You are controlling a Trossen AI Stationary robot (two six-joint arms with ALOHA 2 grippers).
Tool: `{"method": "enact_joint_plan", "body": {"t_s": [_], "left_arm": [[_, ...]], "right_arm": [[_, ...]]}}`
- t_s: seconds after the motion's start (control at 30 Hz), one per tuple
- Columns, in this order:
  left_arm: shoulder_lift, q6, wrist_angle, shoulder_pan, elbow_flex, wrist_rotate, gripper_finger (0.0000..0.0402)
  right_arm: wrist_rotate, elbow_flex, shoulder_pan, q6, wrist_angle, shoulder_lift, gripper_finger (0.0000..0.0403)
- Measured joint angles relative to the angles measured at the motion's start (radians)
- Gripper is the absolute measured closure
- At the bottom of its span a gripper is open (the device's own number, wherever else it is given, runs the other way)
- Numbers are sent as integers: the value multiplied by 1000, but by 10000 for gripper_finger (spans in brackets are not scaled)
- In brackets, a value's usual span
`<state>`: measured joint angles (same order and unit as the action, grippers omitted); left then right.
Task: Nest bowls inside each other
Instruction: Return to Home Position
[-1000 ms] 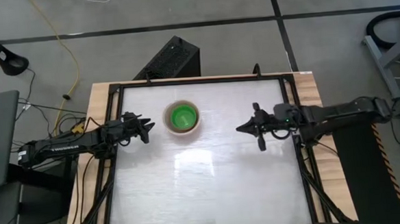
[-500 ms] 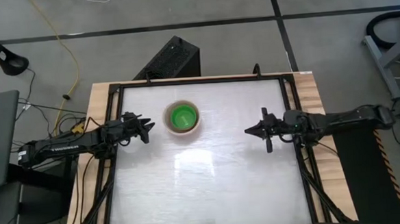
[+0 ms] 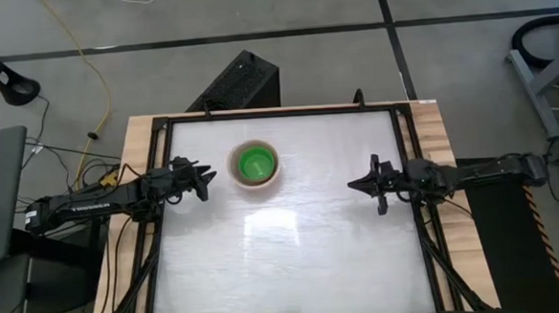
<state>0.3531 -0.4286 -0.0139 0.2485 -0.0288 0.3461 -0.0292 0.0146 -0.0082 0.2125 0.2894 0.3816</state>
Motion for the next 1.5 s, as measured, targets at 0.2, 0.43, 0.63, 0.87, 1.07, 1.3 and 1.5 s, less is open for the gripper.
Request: {"method": "enact_joint_plan", "body": {"t_s": [0.2,0.43,0.63,0.87,1.07,1.3,1.5], "left_arm": [[0,2,3,0,0,-27,244],[0,1,3,0,0,-26,244],[0,0,3,0,0,-26,244],[0,0,2,0,0,-26,244],[0,-1,2,0,0,-25,244],[0,-1,2,0,0,-25,244],[0,-1,2,0,0,-25,244]], "right_arm": [[-26,-7,1,-6,-43,-38,388],[-26,-7,-1,-10,-153,-27,379],[-25,-8,-1,-11,-251,-27,375],[-21,-8,-1,-10,-256,-27,376],[-21,-8,-1,-10,-256,-27,376],[-21,-8,-1,-10,-256,-27,376],[-21,-9,-1,-10,-257,-27,376]]}}
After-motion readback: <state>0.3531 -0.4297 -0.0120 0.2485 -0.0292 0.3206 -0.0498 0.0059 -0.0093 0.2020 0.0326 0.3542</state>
